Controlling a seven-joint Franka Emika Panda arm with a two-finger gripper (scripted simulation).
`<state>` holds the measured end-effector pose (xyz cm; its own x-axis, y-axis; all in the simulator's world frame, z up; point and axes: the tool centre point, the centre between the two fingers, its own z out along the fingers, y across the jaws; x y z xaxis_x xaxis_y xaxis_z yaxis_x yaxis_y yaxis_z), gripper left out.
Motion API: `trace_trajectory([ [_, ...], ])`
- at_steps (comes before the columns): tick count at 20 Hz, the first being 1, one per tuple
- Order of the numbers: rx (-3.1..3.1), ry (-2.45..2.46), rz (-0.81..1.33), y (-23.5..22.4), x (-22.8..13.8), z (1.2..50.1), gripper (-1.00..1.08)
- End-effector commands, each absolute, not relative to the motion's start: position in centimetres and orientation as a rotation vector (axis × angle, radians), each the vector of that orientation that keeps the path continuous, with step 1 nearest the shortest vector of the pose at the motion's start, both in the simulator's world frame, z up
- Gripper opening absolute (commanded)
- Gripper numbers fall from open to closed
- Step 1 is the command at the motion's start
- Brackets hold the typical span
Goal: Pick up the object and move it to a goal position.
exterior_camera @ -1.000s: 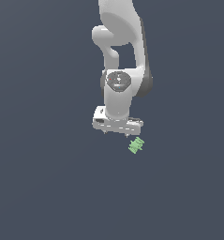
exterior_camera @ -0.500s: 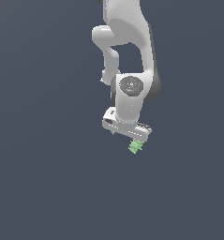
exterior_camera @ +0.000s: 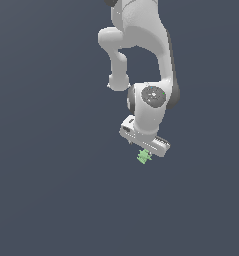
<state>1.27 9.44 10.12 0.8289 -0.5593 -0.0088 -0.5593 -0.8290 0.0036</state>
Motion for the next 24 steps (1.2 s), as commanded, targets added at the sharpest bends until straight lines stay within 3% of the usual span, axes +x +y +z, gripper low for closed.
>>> trace_trajectory([
  [1, 2.98, -0.991, -0.011, 10.3, 1.3, 9.8, 1.0],
  [24, 2.909, -1.187, 0.0, 12.7, 1.4, 7.5, 1.0],
])
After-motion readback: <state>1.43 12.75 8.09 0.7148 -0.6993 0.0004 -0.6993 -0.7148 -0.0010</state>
